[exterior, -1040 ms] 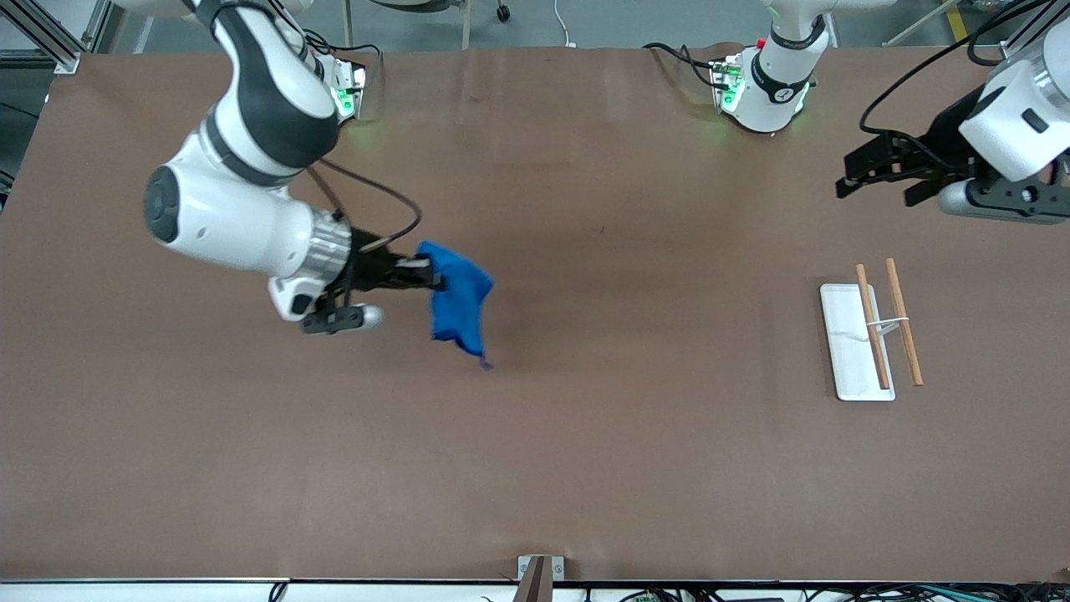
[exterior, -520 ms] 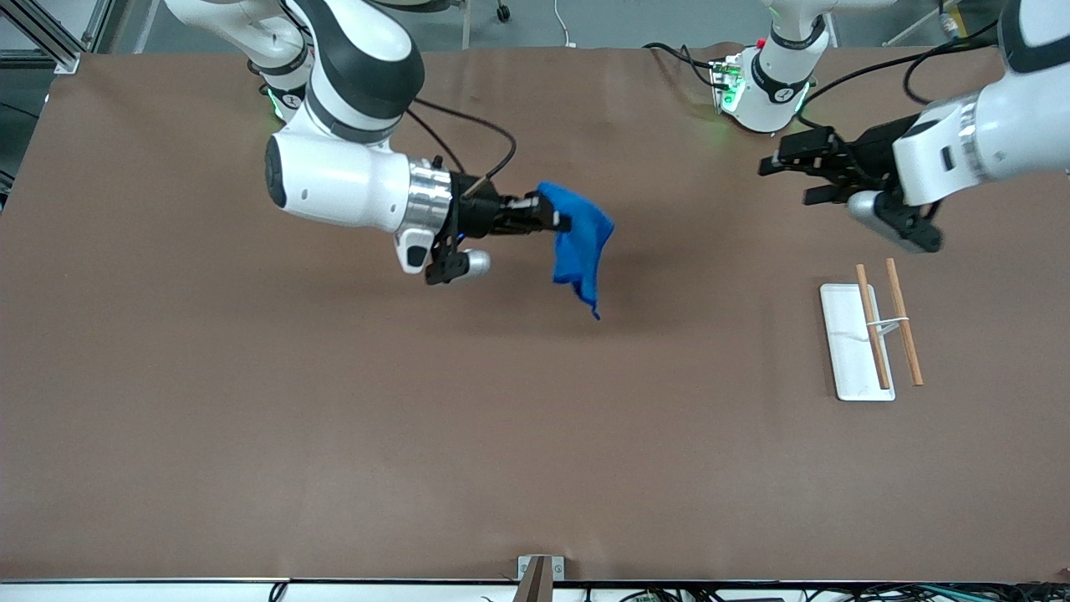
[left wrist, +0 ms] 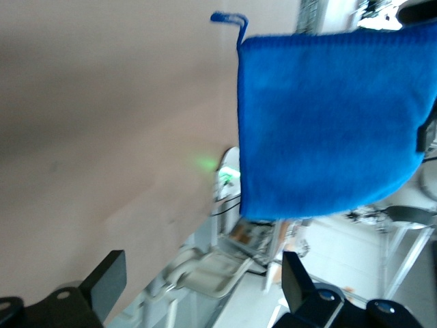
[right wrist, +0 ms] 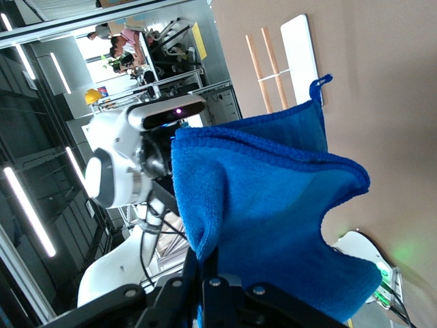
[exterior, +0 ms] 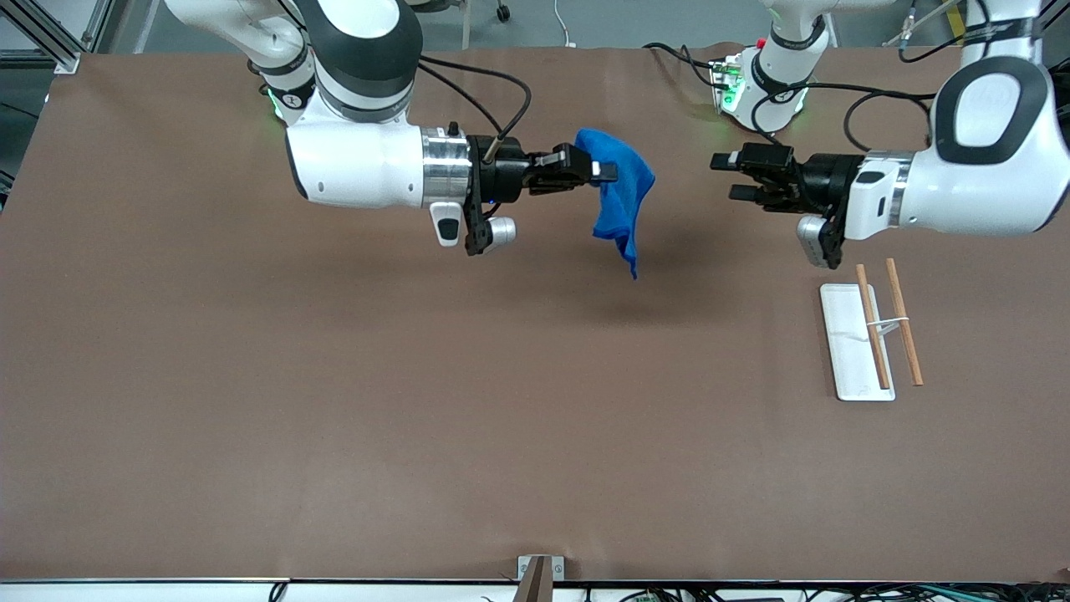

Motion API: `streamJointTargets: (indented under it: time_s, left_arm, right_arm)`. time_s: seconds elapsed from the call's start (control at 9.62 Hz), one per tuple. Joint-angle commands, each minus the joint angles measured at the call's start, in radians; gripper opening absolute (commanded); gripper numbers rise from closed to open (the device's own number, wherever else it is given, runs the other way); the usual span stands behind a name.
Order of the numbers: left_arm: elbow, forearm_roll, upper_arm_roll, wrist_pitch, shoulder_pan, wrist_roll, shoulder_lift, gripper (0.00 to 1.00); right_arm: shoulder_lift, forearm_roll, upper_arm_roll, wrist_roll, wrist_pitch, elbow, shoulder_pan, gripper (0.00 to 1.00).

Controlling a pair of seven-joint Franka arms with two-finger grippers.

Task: Right arm passes towel to left arm to hang
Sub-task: 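Hold the towel up while the left gripper reaches toward it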

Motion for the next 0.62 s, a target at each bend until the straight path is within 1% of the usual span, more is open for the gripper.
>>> streamJointTargets:
  time_s: [0.0, 0.1, 0.21, 0.31, 0.52]
  left_arm:
    - [-0.120, -0.167, -0.002, 0.056, 0.008, 0.088, -0.025, 0.99]
    - [-0.140, -0.265, -0.002, 0.074, 0.008, 0.108, -0.030, 0.99]
    - [-0.162, -0.326, -0.002, 0.103, 0.008, 0.130, -0.034, 0.98]
    - [-0.201, -0.395, -0.003, 0.114, 0.005, 0.163, -0.043, 0.94]
    - [-0.246, -0.484, -0.010, 0.136, 0.004, 0.222, -0.045, 0.93]
  right_arm:
    - [0.008, 0.036, 0.033, -0.034, 0.033, 0.012, -0.004, 0.00]
    - [0.008, 0.036, 0.035, -0.034, 0.033, 0.012, -0.007, 0.00]
    - [0.008, 0.036, 0.036, -0.034, 0.035, 0.012, -0.006, 0.00]
    - [0.008, 0.036, 0.036, -0.034, 0.044, 0.012, -0.004, 0.00]
    - [0.008, 0.036, 0.038, -0.034, 0.044, 0.012, -0.004, 0.00]
